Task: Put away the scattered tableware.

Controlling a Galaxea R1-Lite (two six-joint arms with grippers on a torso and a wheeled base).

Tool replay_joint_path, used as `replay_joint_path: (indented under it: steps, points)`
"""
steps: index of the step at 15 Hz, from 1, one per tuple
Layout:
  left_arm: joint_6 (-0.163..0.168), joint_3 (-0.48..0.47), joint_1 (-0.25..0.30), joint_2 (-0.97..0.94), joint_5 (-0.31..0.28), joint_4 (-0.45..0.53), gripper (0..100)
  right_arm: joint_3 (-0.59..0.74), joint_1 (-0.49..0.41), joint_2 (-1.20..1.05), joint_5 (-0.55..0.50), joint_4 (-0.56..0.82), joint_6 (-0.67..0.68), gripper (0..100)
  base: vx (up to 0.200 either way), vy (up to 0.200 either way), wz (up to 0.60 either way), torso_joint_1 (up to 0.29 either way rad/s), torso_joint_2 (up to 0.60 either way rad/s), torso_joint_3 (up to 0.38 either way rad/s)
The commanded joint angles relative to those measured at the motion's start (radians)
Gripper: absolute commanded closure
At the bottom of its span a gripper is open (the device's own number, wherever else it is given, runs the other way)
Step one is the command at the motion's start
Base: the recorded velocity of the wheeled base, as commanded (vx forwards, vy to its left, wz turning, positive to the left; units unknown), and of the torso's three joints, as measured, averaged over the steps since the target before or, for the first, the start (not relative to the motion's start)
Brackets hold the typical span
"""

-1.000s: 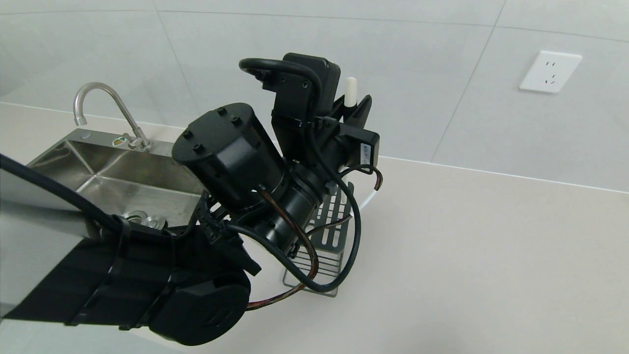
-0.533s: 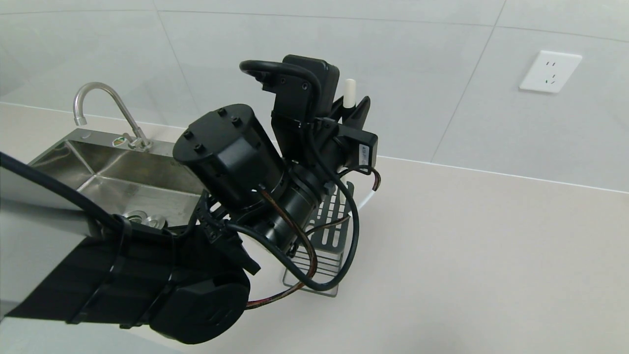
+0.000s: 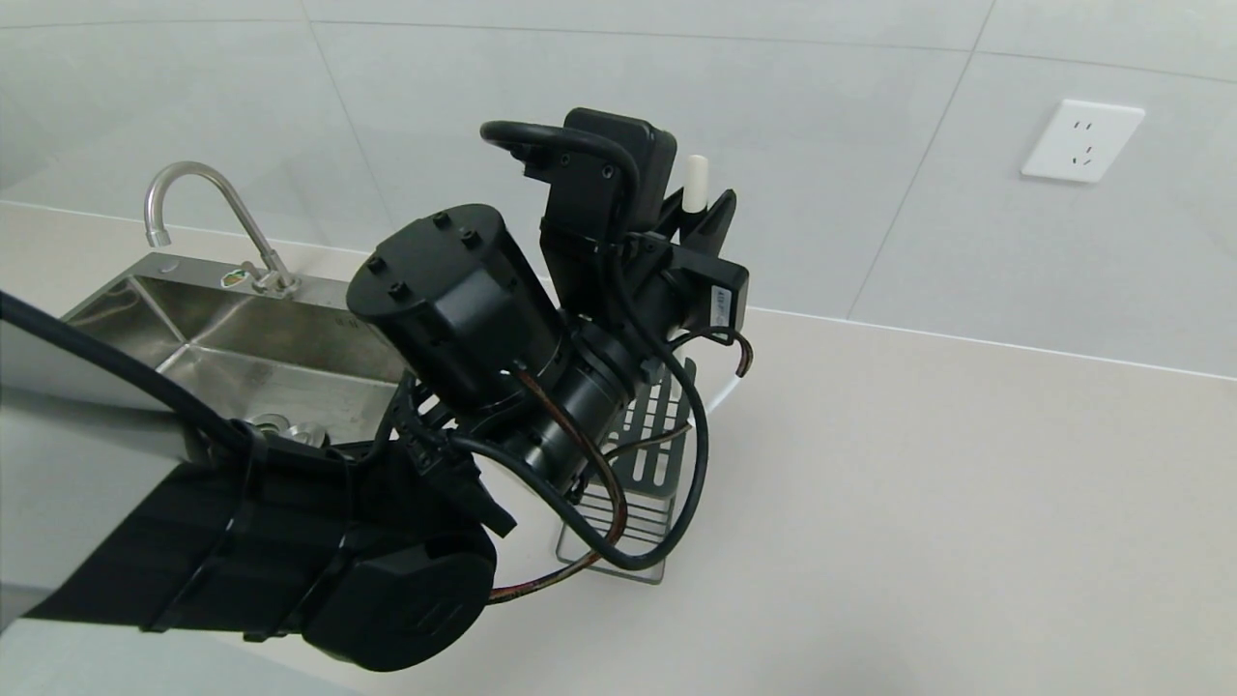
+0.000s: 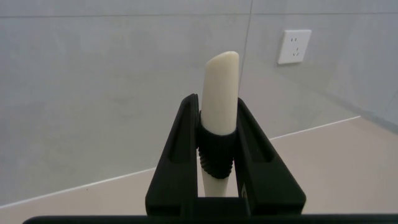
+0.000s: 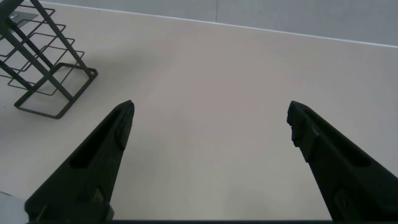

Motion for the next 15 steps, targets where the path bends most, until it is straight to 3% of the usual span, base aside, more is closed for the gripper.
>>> replay_joint_path:
  steps: [1, 15]
  points:
    - [0.0, 0.003, 0.005, 0.002, 0.001, -0.001, 100, 0.0, 0.0, 0.001, 0.0, -0.001, 0.0, 0, 0.0, 0.0, 0.0, 0.0, 0.0, 0.0]
    - [-0.006, 0.014, -0.002, 0.045, -0.001, -0.002, 100, 0.0, 0.0, 0.001, 0.0, -0.001, 0.0, 0, 0.0, 0.0, 0.0, 0.0, 0.0, 0.0]
